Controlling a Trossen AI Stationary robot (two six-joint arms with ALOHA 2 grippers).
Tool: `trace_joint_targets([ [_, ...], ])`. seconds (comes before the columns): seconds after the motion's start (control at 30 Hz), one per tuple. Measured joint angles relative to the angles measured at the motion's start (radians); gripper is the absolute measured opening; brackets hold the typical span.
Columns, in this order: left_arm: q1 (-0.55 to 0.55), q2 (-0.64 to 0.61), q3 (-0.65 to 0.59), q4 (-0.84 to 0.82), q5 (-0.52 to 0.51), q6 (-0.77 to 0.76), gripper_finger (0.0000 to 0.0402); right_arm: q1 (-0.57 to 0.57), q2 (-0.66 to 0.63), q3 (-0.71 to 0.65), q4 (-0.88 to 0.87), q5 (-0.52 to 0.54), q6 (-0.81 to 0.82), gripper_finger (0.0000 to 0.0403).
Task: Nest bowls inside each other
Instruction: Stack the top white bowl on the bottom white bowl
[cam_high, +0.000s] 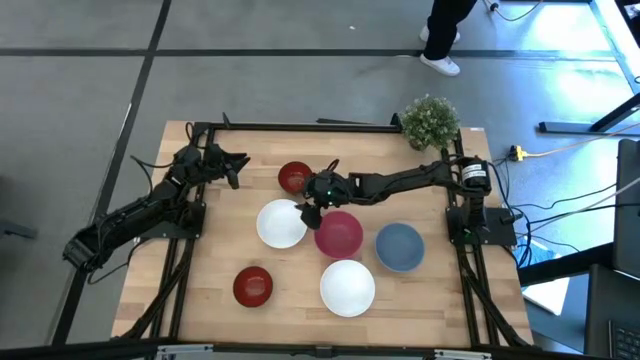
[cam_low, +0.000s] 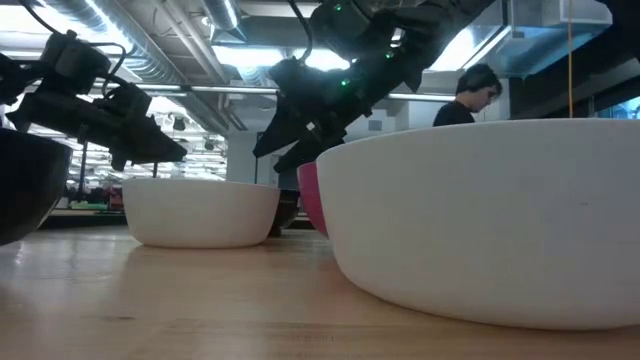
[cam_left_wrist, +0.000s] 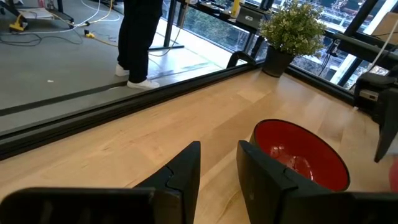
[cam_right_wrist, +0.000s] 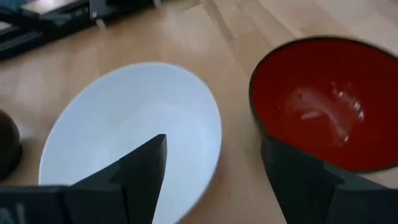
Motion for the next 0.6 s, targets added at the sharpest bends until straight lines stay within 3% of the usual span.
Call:
trace_joint_targets([
  [0.33, 0.000, 0.000, 0.000, 0.000, 0.000, 0.000, 0.0099, 0.045, 0.000, 0.000, -0.038, 0.061, 0.086, 0.0262],
  [0.6, 0.000, 0.000, 0.000, 0.000, 0.000, 0.000, 0.0099, 0.045, 0.000, 0.005, -0.084, 0.040, 0.157, 0.0247],
])
